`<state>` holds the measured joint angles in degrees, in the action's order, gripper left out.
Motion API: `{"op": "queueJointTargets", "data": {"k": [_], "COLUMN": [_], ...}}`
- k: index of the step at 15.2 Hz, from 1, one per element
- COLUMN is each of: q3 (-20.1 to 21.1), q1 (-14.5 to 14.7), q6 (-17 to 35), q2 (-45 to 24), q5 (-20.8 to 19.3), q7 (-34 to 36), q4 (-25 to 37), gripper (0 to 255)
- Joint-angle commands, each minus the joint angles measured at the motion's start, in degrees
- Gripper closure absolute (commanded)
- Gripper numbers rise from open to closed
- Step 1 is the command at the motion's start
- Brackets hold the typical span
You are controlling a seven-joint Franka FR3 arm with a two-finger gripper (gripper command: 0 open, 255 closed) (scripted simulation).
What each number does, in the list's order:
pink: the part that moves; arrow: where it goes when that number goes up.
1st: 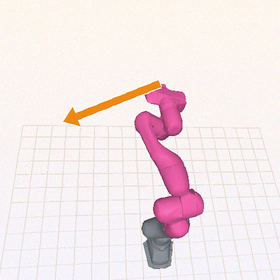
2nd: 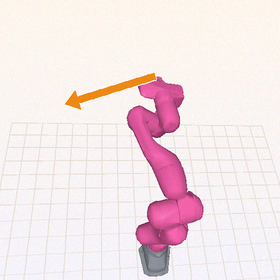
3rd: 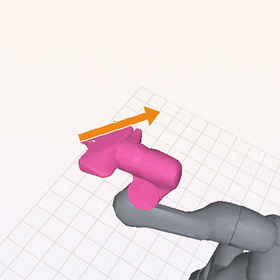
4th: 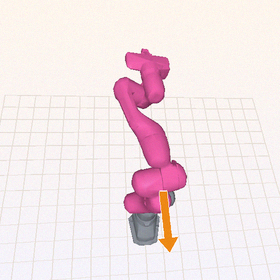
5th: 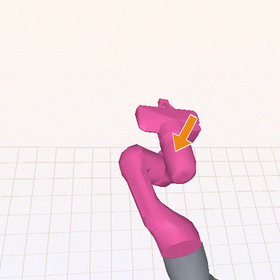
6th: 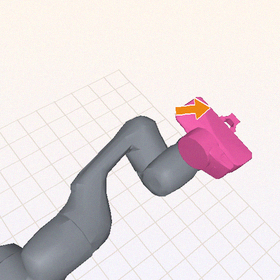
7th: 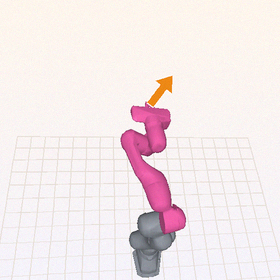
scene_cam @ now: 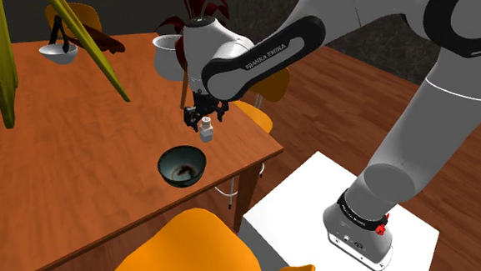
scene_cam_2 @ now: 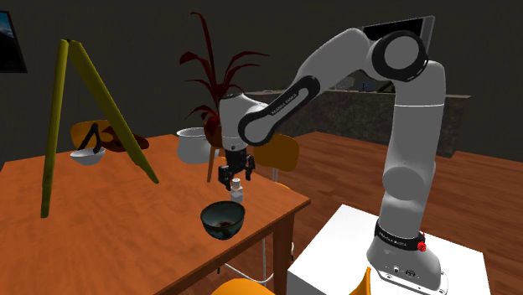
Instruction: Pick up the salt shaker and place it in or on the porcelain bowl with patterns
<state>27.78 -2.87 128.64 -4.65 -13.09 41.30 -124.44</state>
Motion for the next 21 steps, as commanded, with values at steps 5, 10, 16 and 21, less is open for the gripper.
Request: {"op": "queueJointTargets", "data": {"k": [5, 10, 16, 21], "q3": [-0.4, -0.4, -0.4, -0.4], "q1": [0.1, 0.1, 0.1, 0.1], "q6": [2.9, 2.9, 2.9, 2.9], "q2": [-2.5, -2.5, -2.5, -2.5], "q5": [-2.1, -2.1, -2.1, -2.1], "q7": [1.6, 1.6, 1.6, 1.6], "q4": [-0.9, -0.8, -0.9, -0.9], "gripper": [0, 0, 255, 255]}}
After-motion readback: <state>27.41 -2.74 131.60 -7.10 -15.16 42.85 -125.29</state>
